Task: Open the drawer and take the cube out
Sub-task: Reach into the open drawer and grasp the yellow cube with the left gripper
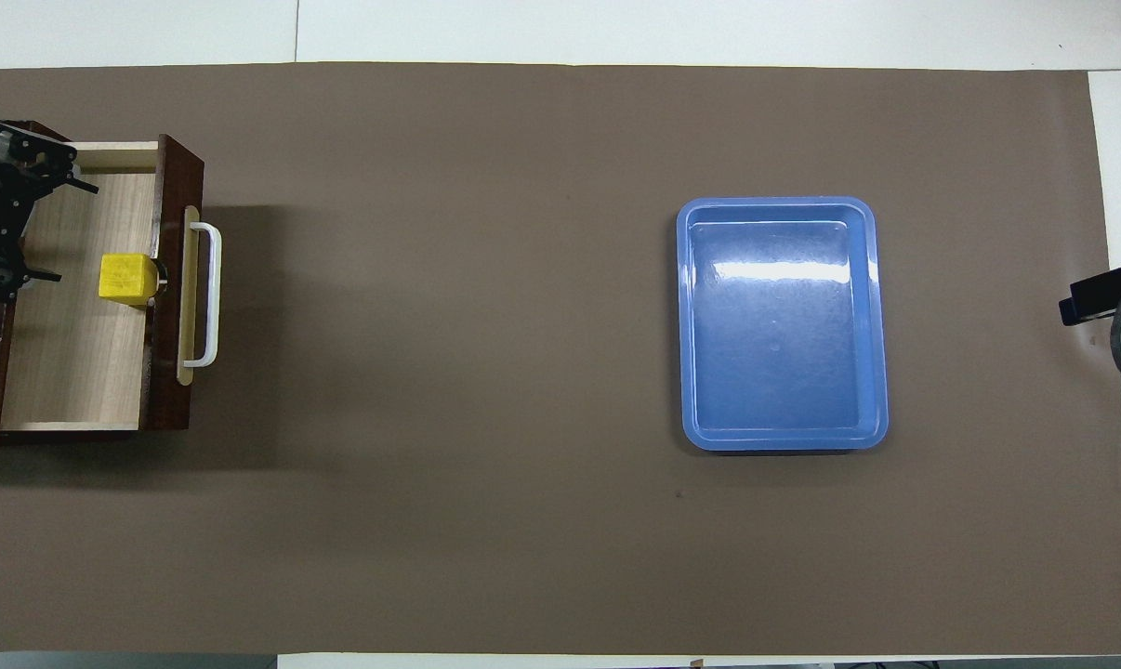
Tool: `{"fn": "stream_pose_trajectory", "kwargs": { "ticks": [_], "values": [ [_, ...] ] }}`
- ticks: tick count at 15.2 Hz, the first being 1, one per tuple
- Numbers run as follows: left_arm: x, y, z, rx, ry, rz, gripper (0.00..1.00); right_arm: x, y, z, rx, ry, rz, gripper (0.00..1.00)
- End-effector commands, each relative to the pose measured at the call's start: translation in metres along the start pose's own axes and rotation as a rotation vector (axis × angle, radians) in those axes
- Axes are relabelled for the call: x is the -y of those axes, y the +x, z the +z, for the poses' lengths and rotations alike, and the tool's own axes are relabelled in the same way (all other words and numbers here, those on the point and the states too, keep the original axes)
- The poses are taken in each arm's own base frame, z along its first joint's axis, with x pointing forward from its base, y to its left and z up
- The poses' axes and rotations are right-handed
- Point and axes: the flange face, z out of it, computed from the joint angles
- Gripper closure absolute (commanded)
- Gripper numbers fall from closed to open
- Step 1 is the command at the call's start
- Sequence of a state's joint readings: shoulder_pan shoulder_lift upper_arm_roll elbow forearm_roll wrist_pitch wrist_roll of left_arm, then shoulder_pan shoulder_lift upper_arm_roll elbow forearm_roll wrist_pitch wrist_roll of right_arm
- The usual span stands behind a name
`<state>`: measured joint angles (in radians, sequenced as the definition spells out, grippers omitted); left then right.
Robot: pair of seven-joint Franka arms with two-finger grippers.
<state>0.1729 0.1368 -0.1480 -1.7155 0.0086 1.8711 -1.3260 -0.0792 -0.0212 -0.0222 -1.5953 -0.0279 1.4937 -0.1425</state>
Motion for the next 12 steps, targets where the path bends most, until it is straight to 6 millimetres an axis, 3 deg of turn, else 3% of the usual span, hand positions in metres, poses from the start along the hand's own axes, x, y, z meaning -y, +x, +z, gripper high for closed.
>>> {"fn": "stream_pose_trajectory", "kwargs": {
  "ticks": [1, 5, 12],
  "values": [
    [-0.003, 0.003, 0.011, 0.001, 0.011, -0.051, 0.00, 0.003, -0.006, 0.002, 0.013, 0.013, 0.012, 0.00],
    [-0.002, 0.019, 0.032, -0.024, 0.001, -0.149, 0.00, 0.005, -0.005, 0.002, 0.012, 0.013, 0.012, 0.00],
    [0.007, 0.017, 0.057, -0.041, -0.001, -0.179, 0.00, 0.004, -0.007, 0.008, 0.027, 0.015, 0.017, 0.00]
  ]
}}
